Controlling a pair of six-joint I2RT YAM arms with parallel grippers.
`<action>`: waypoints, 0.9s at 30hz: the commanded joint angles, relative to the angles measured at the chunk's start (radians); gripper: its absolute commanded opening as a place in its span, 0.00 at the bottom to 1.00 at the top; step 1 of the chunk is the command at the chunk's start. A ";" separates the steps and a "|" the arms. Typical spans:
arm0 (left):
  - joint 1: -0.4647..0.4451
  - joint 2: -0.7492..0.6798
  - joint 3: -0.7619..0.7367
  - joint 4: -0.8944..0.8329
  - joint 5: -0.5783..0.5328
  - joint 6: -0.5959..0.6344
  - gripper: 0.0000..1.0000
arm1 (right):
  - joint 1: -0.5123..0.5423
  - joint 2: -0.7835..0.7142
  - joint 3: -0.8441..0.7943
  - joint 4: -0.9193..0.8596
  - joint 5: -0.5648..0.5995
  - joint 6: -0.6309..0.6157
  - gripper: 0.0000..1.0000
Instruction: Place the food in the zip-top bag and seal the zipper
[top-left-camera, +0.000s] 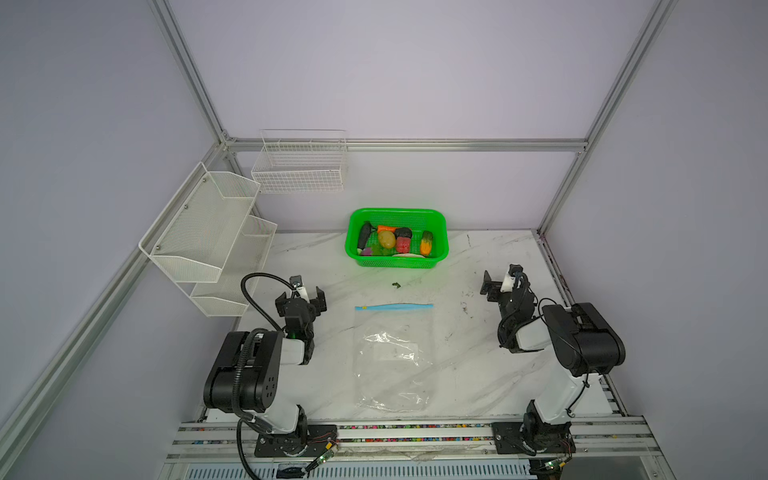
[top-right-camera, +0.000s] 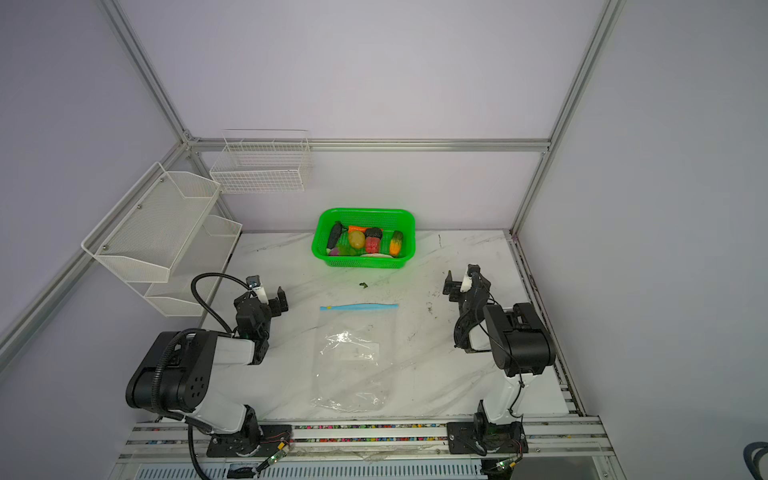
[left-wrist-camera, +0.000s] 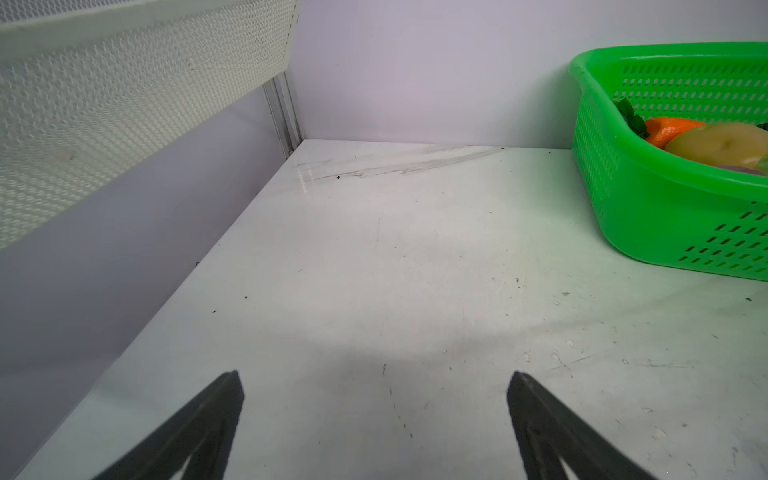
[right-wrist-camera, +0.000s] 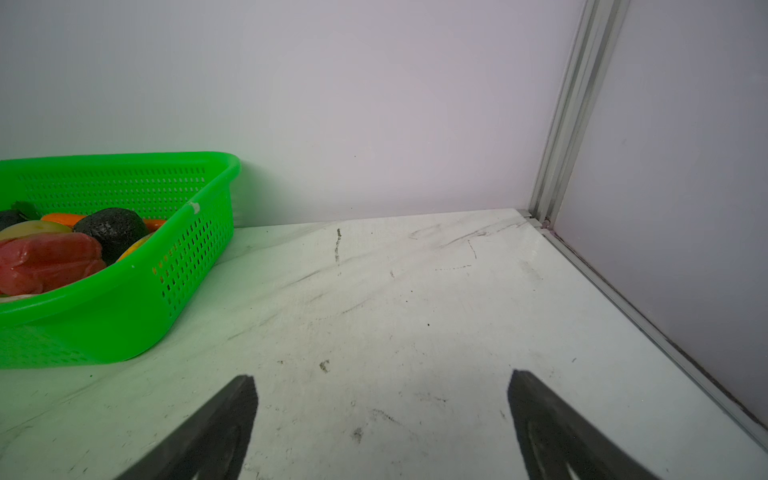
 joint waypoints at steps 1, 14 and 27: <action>-0.003 0.001 -0.015 0.050 -0.002 0.004 1.00 | -0.007 -0.004 0.012 0.011 -0.008 0.012 0.97; -0.003 0.005 -0.014 0.050 -0.004 0.003 1.00 | -0.012 -0.005 0.013 0.011 -0.021 0.017 0.97; -0.003 0.000 -0.020 0.055 -0.014 -0.005 1.00 | -0.016 -0.018 -0.005 0.032 -0.018 -0.004 0.97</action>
